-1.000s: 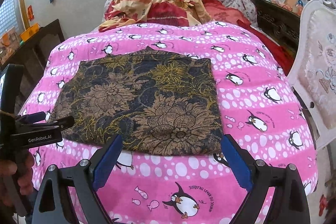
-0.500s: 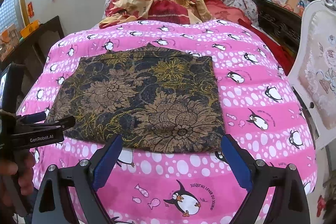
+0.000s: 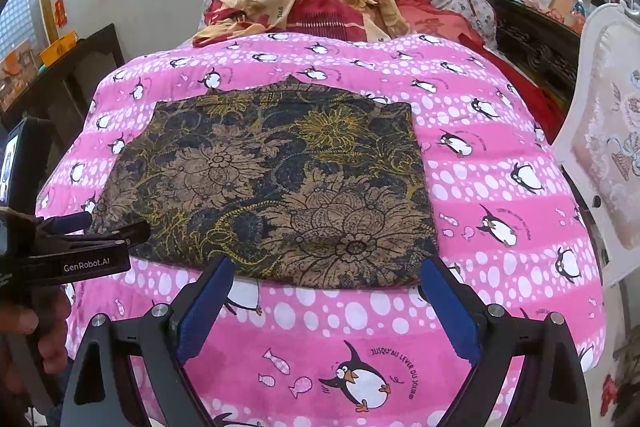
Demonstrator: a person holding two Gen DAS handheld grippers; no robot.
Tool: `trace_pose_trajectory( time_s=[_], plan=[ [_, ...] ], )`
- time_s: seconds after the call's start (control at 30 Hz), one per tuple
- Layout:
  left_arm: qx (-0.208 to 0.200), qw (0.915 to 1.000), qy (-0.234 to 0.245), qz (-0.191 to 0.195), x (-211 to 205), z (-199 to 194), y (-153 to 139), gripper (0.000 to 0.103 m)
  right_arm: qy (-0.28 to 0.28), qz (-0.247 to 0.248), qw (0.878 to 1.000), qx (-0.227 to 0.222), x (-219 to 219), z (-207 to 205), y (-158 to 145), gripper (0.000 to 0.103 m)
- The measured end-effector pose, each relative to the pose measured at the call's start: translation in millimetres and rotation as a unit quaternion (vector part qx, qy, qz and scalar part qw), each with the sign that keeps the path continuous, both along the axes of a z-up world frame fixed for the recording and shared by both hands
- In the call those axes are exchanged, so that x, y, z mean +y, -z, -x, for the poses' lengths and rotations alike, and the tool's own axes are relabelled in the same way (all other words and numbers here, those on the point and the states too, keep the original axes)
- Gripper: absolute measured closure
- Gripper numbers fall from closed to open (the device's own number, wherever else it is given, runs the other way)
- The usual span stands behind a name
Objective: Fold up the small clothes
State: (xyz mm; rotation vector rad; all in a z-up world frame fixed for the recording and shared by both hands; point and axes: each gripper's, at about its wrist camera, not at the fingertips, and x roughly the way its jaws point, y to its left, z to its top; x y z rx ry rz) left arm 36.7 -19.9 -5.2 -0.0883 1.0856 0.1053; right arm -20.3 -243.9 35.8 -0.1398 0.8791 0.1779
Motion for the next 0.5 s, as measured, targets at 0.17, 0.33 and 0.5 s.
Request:
trace_pose_trajectory(
  time_s=[0.17,0.33,0.5],
  plan=[
    [0.003,1.0,-0.001,0.0,-0.2,1.4,1.4,0.0,-0.002,-0.001,1.0,0.001,0.6,0.3,0.8,0.009],
    [0.002,1.0,-0.001,-0.003,-0.8,5.3,-0.2,0.0,-0.006,-0.002,1.0,-0.002,1.8,2.4,-0.5,0.009],
    [-0.006,0.9999,0.001,-0.01,-1.5,13.2,-8.0,0.0,-0.009,-0.009,1.0,-0.013,2.4,10.0,-6.7,0.009]
  ],
)
